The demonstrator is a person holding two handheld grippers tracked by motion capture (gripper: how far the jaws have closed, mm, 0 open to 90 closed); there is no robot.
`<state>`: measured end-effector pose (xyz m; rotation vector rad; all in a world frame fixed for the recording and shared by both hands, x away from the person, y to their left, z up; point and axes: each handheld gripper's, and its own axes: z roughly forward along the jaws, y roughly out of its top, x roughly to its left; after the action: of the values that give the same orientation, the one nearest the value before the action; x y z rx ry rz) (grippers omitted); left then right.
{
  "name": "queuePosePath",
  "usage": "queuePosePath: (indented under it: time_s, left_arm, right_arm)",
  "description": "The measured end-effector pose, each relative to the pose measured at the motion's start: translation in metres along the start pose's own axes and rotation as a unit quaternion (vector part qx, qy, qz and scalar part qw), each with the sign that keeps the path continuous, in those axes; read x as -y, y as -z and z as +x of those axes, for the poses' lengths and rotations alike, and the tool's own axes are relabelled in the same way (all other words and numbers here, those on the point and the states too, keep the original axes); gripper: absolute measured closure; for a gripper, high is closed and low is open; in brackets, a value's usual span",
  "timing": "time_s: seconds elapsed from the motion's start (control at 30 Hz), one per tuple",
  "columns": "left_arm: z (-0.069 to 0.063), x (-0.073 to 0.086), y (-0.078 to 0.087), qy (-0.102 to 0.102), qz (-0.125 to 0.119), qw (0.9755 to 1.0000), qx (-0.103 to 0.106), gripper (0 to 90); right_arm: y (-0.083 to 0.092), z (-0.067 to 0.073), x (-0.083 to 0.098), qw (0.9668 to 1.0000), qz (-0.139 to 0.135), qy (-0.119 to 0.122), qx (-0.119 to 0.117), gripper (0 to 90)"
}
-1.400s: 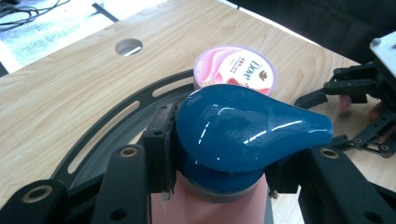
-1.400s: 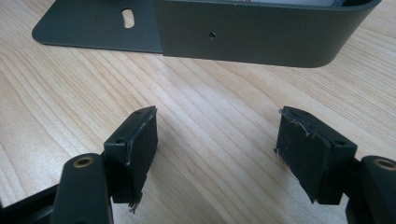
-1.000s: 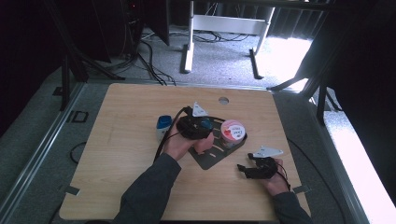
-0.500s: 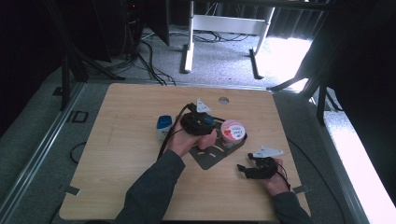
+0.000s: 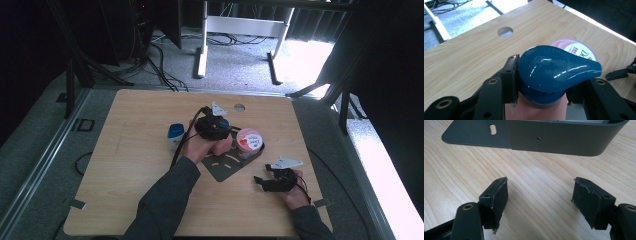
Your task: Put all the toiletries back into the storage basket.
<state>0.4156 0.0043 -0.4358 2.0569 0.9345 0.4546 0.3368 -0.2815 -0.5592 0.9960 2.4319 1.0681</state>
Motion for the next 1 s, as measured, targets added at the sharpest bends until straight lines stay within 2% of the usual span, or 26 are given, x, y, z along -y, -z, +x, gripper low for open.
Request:
queuePosePath:
  time_s: [0.37, 0.57, 0.9, 1.0]
  left_arm:
    - [0.001, -0.009, -0.01, 0.001, 0.005, 1.0, -0.008, 52.7]
    - [0.0, -0.012, -0.014, 0.007, -0.001, 0.9999, -0.008, 52.7]
    - [-0.002, -0.021, -0.035, -0.001, 0.007, 0.9995, -0.031, 52.7]
    - [0.0, -0.021, -0.04, 0.007, 0.006, 0.9993, -0.035, 52.8]
  right_arm:
    - [0.0, 0.0, 0.0, 1.0, 0.0, 0.0, 0.0, 28.0]
    - [0.0, 0.0, 0.0, 1.0, 0.0, 0.001, 0.0, 27.9]
    - [0.0, 0.0, 0.0, 1.0, 0.0, -0.001, -0.001, 27.9]
    - [0.0, 0.0, 0.0, 1.0, -0.001, -0.002, -0.002, 27.9]
